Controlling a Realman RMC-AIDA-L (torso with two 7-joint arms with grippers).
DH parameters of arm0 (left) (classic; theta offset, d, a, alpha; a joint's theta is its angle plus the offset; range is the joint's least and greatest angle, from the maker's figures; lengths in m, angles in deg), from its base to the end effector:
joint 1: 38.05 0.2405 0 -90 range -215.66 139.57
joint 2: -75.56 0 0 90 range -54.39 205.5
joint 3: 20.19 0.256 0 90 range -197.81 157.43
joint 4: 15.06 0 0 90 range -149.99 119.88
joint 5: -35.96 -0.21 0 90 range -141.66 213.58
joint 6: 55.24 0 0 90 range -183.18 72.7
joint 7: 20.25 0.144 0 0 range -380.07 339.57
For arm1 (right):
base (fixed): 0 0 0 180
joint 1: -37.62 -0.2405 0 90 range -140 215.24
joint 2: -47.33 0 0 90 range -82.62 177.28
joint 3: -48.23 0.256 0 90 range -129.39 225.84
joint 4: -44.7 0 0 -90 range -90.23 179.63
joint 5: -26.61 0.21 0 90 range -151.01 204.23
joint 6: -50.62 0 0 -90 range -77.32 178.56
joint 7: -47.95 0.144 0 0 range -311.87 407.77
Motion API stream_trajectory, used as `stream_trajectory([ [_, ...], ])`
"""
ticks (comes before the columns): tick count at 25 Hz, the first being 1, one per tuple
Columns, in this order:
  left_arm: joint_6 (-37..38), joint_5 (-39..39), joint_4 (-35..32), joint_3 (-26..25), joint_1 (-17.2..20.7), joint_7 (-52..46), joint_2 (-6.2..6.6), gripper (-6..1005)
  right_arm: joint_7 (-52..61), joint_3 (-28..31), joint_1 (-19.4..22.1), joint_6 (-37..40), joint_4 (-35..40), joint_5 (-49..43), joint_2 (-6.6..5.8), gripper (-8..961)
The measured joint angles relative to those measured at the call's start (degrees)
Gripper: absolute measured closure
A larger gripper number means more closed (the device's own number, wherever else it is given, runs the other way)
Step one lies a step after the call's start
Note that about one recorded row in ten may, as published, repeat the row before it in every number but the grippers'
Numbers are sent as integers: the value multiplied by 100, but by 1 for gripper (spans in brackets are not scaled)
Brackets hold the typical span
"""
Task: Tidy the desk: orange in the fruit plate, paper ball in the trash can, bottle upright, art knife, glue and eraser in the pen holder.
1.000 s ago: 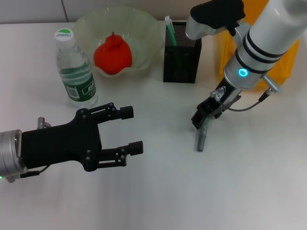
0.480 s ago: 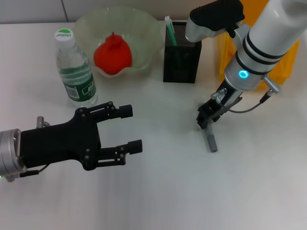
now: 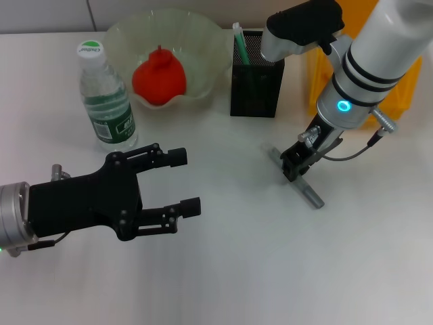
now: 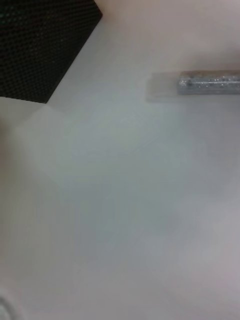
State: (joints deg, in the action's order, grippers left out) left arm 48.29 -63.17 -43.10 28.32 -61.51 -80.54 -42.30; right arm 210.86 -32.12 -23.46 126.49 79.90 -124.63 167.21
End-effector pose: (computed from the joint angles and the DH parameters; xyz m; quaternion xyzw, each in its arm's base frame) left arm -0.2605 0.2646 -0.0112 -0.9197 -0.1127 -0.3703 0.0649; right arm 0.1612 0.3991 -0.0734 -0.8490 0.4365 -0.2500 0.1615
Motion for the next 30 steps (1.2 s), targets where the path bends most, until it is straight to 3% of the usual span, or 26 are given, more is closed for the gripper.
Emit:
stream_trajectory([
  [2,0,0,-3,0,0,0,0,192,1,0,0,4,6,0,0,757],
  [22,0,-1,-8,1,-56,-9,-18,192,-17,-142,-9,124,-9,-37,-3,783],
  [30,-1,-1,-8,0,-62,-10,-11,193,-233,-157,260,162,593,30,-8,811],
])
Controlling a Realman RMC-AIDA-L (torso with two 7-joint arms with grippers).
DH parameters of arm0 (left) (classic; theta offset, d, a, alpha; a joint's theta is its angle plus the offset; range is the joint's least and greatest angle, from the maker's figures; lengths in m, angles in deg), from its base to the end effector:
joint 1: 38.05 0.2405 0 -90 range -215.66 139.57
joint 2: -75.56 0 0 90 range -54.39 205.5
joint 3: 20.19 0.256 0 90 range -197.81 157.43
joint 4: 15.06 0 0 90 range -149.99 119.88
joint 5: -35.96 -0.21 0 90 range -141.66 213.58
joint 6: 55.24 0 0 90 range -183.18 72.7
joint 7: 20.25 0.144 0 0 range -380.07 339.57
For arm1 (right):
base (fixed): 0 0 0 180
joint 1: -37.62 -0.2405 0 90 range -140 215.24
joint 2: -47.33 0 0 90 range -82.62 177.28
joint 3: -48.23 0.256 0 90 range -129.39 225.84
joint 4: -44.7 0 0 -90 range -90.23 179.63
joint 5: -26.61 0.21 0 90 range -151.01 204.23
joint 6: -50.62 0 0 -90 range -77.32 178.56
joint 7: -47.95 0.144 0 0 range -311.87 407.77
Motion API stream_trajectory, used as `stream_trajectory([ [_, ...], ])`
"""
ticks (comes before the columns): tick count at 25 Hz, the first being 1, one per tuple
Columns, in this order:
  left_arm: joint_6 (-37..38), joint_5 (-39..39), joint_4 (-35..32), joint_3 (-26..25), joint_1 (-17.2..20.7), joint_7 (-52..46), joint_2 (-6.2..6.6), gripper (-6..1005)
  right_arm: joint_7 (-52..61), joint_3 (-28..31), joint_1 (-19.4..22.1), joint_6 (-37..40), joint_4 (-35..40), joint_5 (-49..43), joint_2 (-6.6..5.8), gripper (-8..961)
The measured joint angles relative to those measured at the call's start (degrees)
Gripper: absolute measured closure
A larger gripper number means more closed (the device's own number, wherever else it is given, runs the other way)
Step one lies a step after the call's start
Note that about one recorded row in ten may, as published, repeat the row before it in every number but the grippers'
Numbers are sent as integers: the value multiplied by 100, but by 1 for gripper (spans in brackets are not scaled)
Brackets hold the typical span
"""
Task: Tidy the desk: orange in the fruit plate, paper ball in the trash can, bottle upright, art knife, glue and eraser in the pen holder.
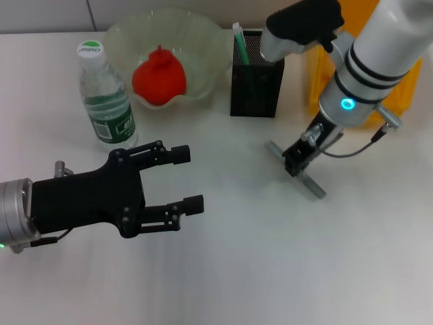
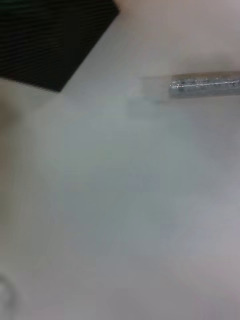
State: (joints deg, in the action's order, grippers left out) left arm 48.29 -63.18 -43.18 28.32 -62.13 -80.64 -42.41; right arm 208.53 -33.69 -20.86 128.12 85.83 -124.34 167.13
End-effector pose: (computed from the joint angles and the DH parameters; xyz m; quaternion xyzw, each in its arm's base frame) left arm -0.2572 0.2673 -0.0117 -0.9201 -0.1082 -0.3712 0.0624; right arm 0.1561 0.3981 -0.0678 -0.8668 0.4036 -0.2443 0.1617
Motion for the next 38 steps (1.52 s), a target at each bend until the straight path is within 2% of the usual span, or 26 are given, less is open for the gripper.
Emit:
stream_trajectory([
  [7,0,0,8,0,4,5,10,192,-574,65,833,132,1445,748,-50,820],
  [9,0,0,8,0,8,6,11,193,-809,82,1136,94,1891,957,-54,821],
  [10,1,0,7,0,8,7,11,193,-1235,142,1532,-65,2373,1298,-53,822],
  [11,0,0,8,-12,9,7,11,193,-1235,142,1532,-65,2373,1298,-53,823],
  [13,-1,1,8,-40,11,8,11,193,-1807,301,1949,-306,2732,1802,-47,823],
  [17,-2,7,28,-83,26,10,10,192,-3239,778,2641,-735,2928,3265,-46,825],
  [21,-1,9,52,-143,58,10,-5,192,-4880,1289,2991,-994,2474,4954,-47,825],
  [25,-19,10,64,-172,85,-10,-15,193,-6299,1851,2882,-1080,1471,6186,-59,827],
  [30,-28,10,64,-199,107,-24,-17,193,-7060,2518,2254,-1337,103,6438,-64,830],
  [33,-41,10,95,-203,122,-4,-18,192,-7298,2526,1946,-1683,-353,6385,-80,830],
  [38,-44,9,141,-202,127,18,-24,192,-7311,2319,1760,-2193,-539,6156,-71,831],
])
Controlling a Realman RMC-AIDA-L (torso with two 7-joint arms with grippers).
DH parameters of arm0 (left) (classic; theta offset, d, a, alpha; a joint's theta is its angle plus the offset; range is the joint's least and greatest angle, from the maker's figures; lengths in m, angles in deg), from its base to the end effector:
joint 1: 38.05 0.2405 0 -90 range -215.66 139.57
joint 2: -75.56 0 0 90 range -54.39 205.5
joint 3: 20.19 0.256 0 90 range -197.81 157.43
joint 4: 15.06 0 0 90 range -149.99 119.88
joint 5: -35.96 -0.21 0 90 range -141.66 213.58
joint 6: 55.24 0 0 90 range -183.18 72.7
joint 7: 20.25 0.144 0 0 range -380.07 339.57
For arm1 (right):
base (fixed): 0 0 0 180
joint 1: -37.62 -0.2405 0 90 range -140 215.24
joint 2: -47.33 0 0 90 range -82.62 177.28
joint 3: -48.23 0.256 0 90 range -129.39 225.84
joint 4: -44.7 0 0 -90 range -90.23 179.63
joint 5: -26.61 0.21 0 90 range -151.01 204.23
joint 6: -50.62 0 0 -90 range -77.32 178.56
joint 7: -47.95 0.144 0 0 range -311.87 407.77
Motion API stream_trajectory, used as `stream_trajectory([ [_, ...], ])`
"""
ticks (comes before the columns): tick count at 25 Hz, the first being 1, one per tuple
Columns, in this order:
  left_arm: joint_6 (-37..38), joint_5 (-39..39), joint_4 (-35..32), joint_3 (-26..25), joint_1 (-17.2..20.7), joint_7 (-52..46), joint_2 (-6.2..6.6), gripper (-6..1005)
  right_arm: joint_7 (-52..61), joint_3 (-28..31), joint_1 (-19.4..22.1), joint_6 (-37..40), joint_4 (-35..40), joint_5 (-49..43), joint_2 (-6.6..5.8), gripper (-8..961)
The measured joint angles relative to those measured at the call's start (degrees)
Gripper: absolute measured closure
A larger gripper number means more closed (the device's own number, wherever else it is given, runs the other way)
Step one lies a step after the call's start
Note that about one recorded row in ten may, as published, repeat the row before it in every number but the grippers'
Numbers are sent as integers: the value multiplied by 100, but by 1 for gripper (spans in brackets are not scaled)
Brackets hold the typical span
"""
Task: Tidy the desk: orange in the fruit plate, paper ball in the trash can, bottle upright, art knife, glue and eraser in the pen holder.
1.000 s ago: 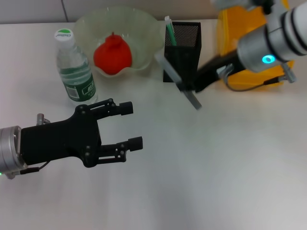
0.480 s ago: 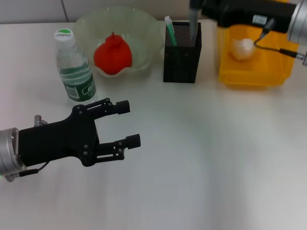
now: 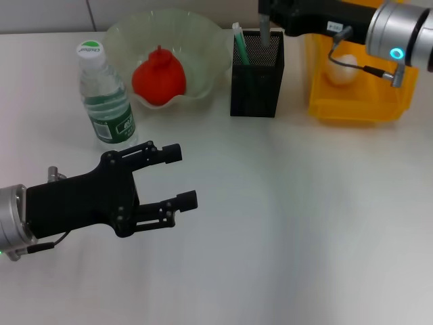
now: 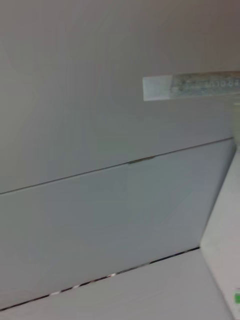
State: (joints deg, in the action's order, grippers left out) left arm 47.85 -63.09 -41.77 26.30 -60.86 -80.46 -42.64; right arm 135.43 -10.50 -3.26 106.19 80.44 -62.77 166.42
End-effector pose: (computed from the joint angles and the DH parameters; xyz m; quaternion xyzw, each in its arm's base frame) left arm -0.2652 0.2622 -0.0122 -0.9115 -0.1318 -0.3811 0.0806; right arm 0.1841 0.4345 -0.0096 -0.8812 0.2554 0.2865 0.2760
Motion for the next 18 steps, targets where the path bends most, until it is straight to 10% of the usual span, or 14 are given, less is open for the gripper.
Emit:
stream_trajectory([
  [18,-1,0,0,0,25,19,-1,192,6,-167,-16,-492,-173,-14,9,725],
])
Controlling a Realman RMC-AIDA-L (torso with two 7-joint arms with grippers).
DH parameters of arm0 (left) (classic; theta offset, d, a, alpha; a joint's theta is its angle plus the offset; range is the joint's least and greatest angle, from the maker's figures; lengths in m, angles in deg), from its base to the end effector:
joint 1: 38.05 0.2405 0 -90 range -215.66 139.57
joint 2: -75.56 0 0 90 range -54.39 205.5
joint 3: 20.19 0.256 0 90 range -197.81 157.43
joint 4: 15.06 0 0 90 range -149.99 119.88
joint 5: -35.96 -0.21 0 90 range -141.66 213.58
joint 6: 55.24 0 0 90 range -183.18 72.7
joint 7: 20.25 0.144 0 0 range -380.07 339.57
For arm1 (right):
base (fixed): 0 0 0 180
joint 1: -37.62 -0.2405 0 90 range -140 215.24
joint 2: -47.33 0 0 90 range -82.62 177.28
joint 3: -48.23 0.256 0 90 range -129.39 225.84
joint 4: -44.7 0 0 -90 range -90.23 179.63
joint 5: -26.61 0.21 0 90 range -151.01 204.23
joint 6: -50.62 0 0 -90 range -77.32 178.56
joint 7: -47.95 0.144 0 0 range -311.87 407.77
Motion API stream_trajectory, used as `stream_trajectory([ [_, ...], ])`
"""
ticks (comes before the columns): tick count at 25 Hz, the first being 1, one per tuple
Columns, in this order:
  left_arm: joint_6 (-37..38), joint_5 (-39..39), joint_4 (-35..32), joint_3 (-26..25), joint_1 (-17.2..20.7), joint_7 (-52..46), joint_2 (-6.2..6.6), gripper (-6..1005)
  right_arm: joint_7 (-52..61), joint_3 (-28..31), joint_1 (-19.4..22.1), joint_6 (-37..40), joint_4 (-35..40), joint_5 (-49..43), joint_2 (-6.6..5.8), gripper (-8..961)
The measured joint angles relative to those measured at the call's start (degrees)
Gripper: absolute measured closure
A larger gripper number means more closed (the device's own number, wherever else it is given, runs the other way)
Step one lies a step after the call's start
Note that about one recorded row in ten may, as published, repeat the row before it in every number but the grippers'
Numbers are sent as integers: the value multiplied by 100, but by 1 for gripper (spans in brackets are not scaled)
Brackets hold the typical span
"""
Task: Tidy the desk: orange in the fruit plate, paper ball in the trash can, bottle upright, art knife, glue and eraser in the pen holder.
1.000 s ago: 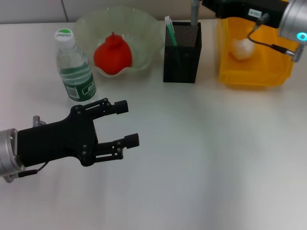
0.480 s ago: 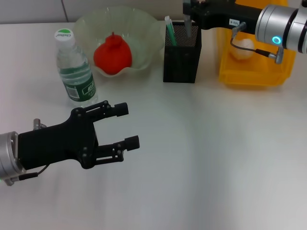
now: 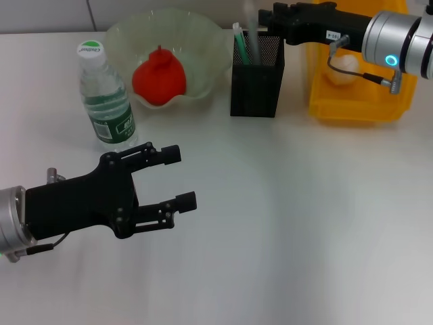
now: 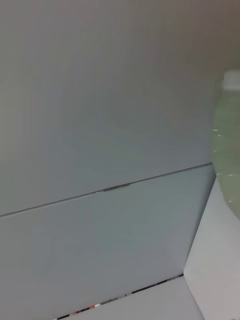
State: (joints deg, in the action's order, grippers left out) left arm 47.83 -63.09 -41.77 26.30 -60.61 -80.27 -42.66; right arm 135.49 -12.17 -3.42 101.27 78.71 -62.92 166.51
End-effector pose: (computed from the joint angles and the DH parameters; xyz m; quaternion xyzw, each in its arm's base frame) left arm -0.2662 0.2610 -0.0123 -0.9114 -0.1324 -0.3808 0.0821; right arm 0.1951 0.4379 -0.0174 -0.8764 0.2739 0.2610 0.2978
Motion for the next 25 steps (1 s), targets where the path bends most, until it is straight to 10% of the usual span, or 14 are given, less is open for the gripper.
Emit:
stream_trajectory([
  [11,2,-4,0,0,-12,-37,9,193,-136,116,410,1349,255,624,-22,294],
  [18,-37,-45,0,1,-51,-80,62,193,-245,123,1176,4236,524,589,-213,276],
  [25,-312,-160,120,52,-66,-93,205,193,-987,147,1462,4654,27,-319,-229,265],
])
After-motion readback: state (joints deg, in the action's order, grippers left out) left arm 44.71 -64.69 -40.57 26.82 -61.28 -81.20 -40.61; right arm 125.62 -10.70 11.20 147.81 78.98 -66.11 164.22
